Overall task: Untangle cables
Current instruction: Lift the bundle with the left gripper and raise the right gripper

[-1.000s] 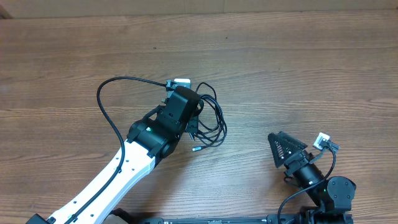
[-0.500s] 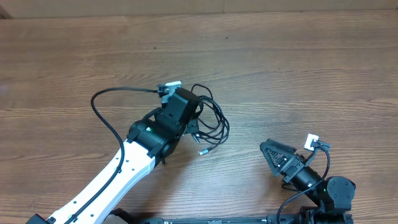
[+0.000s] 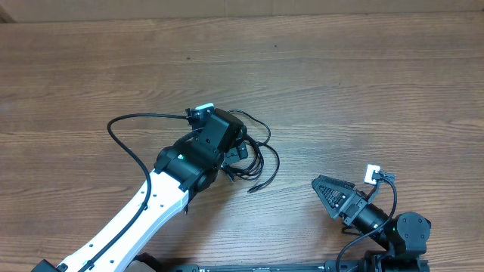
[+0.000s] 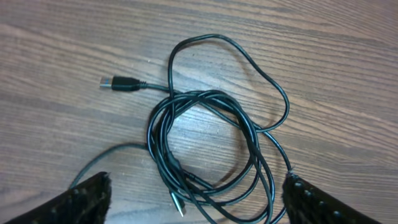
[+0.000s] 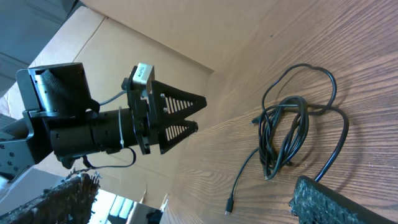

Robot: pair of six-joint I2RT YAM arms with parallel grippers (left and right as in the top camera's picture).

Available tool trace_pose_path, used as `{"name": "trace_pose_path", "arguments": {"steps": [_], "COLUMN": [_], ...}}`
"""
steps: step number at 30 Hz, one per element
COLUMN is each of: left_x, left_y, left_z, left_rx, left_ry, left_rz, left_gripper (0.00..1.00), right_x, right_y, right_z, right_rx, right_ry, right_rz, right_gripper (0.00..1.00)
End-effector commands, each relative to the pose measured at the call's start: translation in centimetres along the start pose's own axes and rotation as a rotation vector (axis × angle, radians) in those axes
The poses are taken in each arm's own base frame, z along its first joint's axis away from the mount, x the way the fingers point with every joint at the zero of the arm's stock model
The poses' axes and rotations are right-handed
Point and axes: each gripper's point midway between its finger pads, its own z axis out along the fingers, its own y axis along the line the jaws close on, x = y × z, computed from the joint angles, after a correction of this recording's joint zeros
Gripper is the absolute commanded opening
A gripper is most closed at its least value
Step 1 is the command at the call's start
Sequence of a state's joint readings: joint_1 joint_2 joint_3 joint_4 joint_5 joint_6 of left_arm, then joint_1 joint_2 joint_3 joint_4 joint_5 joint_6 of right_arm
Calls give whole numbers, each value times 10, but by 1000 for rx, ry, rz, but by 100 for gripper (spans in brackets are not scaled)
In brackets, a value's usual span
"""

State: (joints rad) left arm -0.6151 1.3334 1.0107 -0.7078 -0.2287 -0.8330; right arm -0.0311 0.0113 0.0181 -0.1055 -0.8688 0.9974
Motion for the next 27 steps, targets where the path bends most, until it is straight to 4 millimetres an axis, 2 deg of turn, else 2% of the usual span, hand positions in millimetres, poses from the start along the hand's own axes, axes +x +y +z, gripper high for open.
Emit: {"name": "trace_pose_path", "arguments": {"steps": [1,4,7,8,16,19,24,27], "left_x": [-4,-1,9,18,48,57,70,74], "left_y": [-5,-11,-26,-38,-79,-79,-73,-73], "left_z": [14,31,48,57,74,84,97,98], "left_rx": [-18,-16,39,97,307,301,261,261], "left_ry": [-5,9,62,113,271,311,367,385], "left_rz": [74,109,138,140,136,110,55,36], "left_gripper": [80,69,69,66,65,60,40,33], "right_x": [1,1,1,1,1,1,1,1], "right_y": [2,2,2,2,2,2,2,2], "right_z": [0,0,0,0,0,0,0,0], "right_rx": [-8,-8,-8,-8,-7,-7,-7,-6], "right_ry": [9,9,9,9,7,8,7,5], "right_rz": [-14,-14,-32,-56,-67,-66,-66,-66], "right_gripper": [100,100,100,100,100,100,100,100]}}
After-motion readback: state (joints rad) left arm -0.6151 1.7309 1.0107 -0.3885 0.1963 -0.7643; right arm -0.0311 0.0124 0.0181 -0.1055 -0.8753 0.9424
